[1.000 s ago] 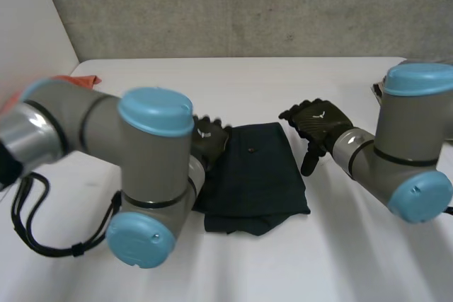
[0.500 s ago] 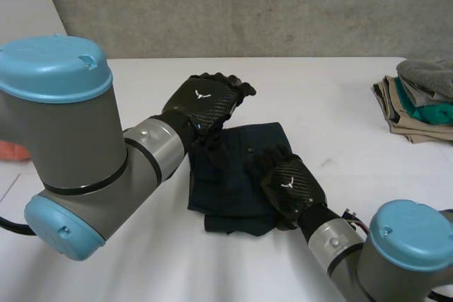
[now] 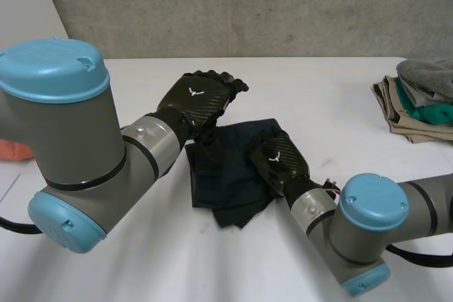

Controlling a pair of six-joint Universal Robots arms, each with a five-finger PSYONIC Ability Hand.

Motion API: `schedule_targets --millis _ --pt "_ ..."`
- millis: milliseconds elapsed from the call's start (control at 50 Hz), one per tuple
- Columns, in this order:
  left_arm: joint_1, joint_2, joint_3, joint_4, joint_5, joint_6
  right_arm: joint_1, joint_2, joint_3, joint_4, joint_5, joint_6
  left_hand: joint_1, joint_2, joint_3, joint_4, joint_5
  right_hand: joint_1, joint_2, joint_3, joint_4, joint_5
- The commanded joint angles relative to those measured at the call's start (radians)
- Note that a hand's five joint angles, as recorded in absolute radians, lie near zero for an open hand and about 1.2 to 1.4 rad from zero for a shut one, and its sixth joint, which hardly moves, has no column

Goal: Fold the laundry.

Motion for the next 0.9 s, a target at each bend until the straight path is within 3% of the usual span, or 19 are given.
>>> schedule_targets --millis 20,60,280,360,500,660,780,900 --pt "0.002 0.000 -0.001 0.000 0.001 0.000 0.002 0.038 -0.076 0.005 -0.018 0.004 -0.012 -0.021 -0.021 -0.023 -0.042 0.565 0.580 0.571 0.571 0.641" --pt "0.002 0.000 -0.001 0.000 0.001 0.000 0.001 0.049 -0.106 0.005 -0.041 0.016 -0.012 -0.021 -0.021 -0.023 -0.042 0.918 0.933 0.923 0.924 0.994" --pt "0.000 0.003 0.033 0.007 0.002 0.000 -0.016 0.030 -0.258 0.042 -0.072 0.188 -0.012 -0.021 -0.021 -0.023 -0.042 0.920 0.936 0.926 0.926 0.996" --pt "-0.004 0.007 0.064 0.020 0.005 0.000 -0.085 -0.002 -0.332 0.047 -0.106 0.237 -0.012 -0.021 -0.021 -0.023 -0.042 0.920 0.936 0.926 0.926 0.996" --pt "-0.010 0.018 0.116 0.046 0.007 -0.006 -0.222 -0.068 -0.504 0.033 -0.150 0.323 -0.012 -0.021 -0.021 -0.023 -0.042 0.920 0.936 0.926 0.926 0.996" --pt "-0.029 0.020 0.177 0.047 0.043 -0.069 -0.452 -0.046 -0.777 0.021 -0.150 0.567 -0.006 -0.015 -0.015 -0.017 -0.036 0.920 0.936 0.926 0.926 0.996" --pt "-0.037 0.020 0.179 0.047 0.108 -0.086 -0.642 0.064 -0.945 0.005 -0.170 0.680 -0.006 -0.015 -0.015 -0.017 -0.036 0.920 0.936 0.926 0.926 0.996" --pt "-0.058 0.020 0.171 0.047 0.114 -0.107 -0.795 0.173 -0.978 0.004 -0.240 0.716 -0.006 -0.015 -0.015 -0.017 -0.036 0.920 0.936 0.926 0.926 0.996"
